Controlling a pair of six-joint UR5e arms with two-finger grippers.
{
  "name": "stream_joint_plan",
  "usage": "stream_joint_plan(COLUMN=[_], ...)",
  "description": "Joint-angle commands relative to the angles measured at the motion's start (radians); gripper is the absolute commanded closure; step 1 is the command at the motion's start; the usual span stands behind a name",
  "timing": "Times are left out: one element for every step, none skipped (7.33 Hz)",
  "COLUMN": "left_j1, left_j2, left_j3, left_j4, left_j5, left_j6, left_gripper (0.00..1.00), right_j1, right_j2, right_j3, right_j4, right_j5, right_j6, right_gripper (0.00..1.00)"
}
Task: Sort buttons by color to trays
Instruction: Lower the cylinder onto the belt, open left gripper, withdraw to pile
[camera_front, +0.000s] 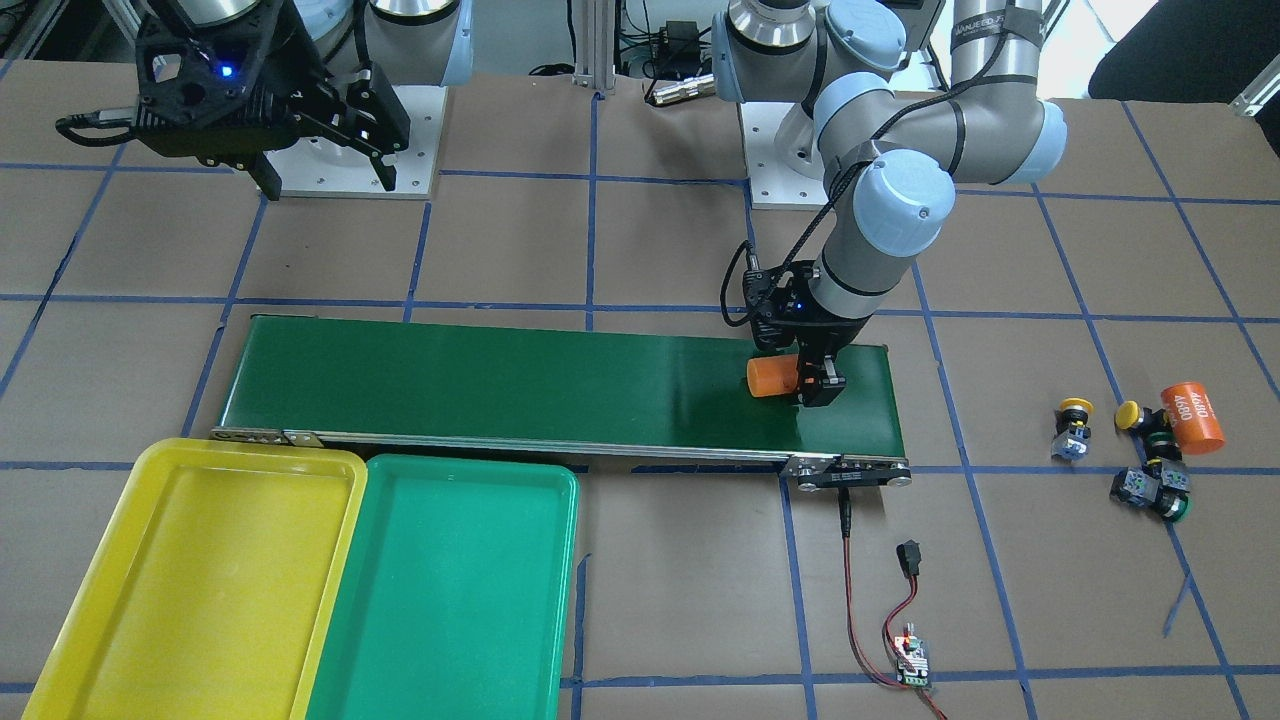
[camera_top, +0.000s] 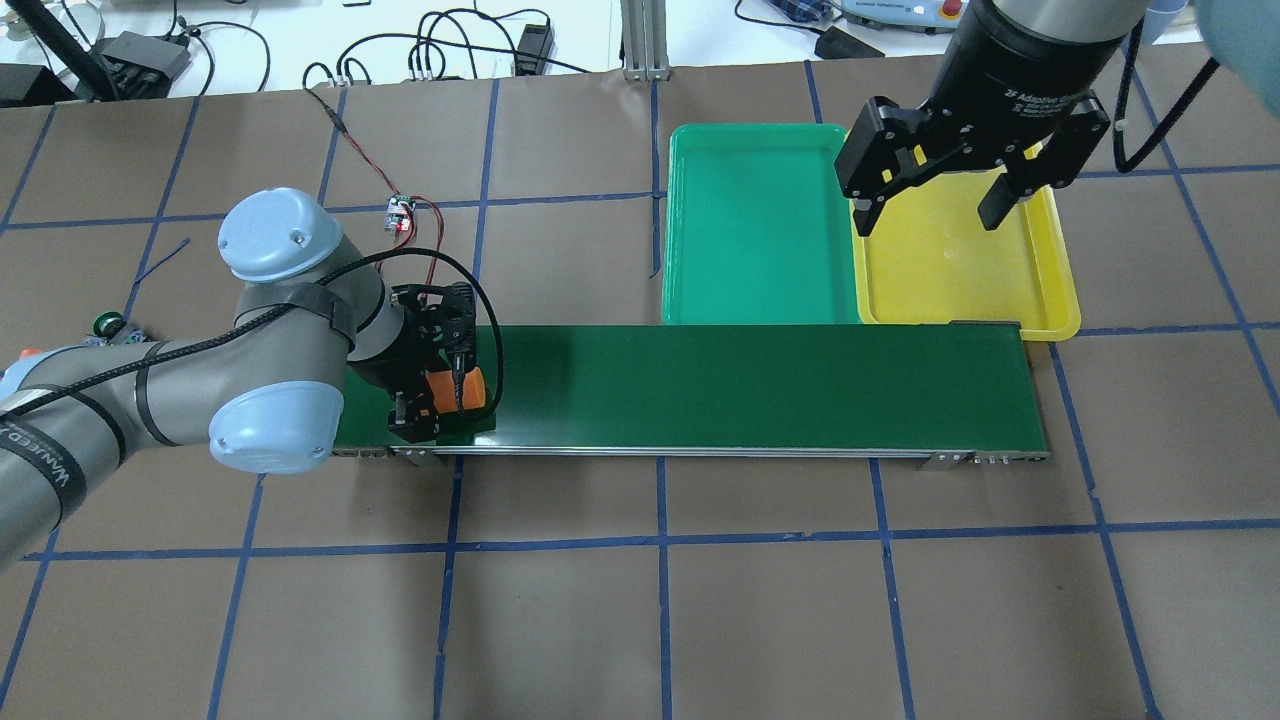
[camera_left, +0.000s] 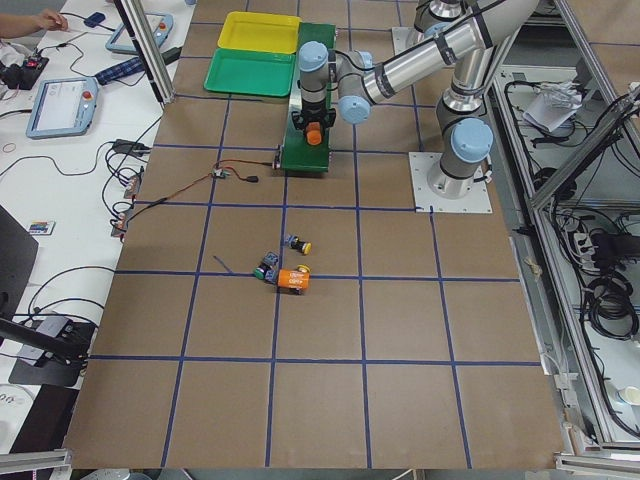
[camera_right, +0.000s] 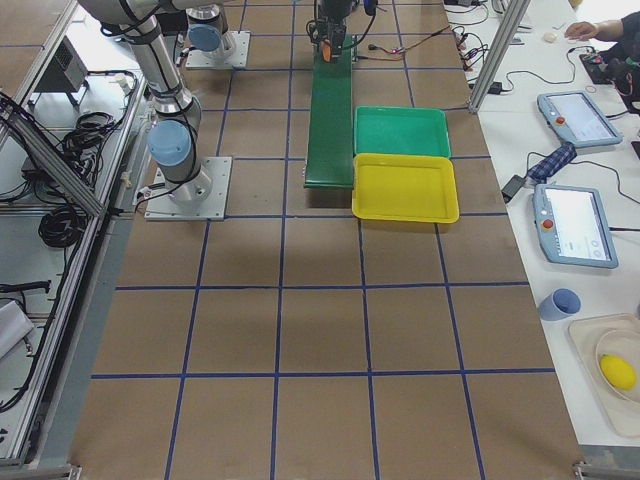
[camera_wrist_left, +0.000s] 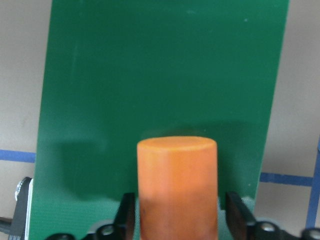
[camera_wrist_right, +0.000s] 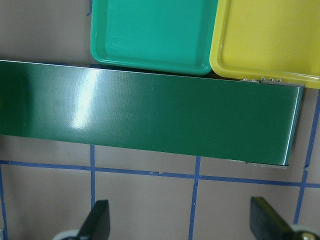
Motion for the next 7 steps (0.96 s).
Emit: stream_joint_plan(left_j1=[0.005,0.024,0.078,0.165,0.296,0.399,0.469], left_j2=[0.027,0.066,0.098,0.119,0.127,0.112,0.077], left_j3=[0.015,0.018,0.024,0.027,0.044,0.082,0.112], left_j4=[-0.001,-0.006,-0.013,-0.013,-0.016,-0.015,-0.016], left_j5=[-0.014,0.003,0.024,0.028,0.029,0.025,0.028], left_j6=[-0.019,-0.031,-0.034,-0.037,-0.037,-0.04,-0.133], left_gripper=[0.0,0.0,0.0,0.0,0.0,0.0,0.0], right_j1=[0.0,0.0,0.0,0.0,0.0,0.0,0.0], right_j2=[-0.001,-0.001,-0.001,-0.001,-0.001,-0.001,-0.001], right_j3=[0.0,0.0,0.0,0.0,0.002,0.002,0.0], right_j4=[0.0,0.002,0.002,0.002,0.002,0.002,0.002], right_j5=[0.0,0.0,0.0,0.0,0.0,0.0,0.0], right_j6=[-0.001,-0.001,-0.001,-0.001,-0.001,-0.001,-0.001], right_gripper=[0.0,0.0,0.0,0.0,0.0,0.0,0.0])
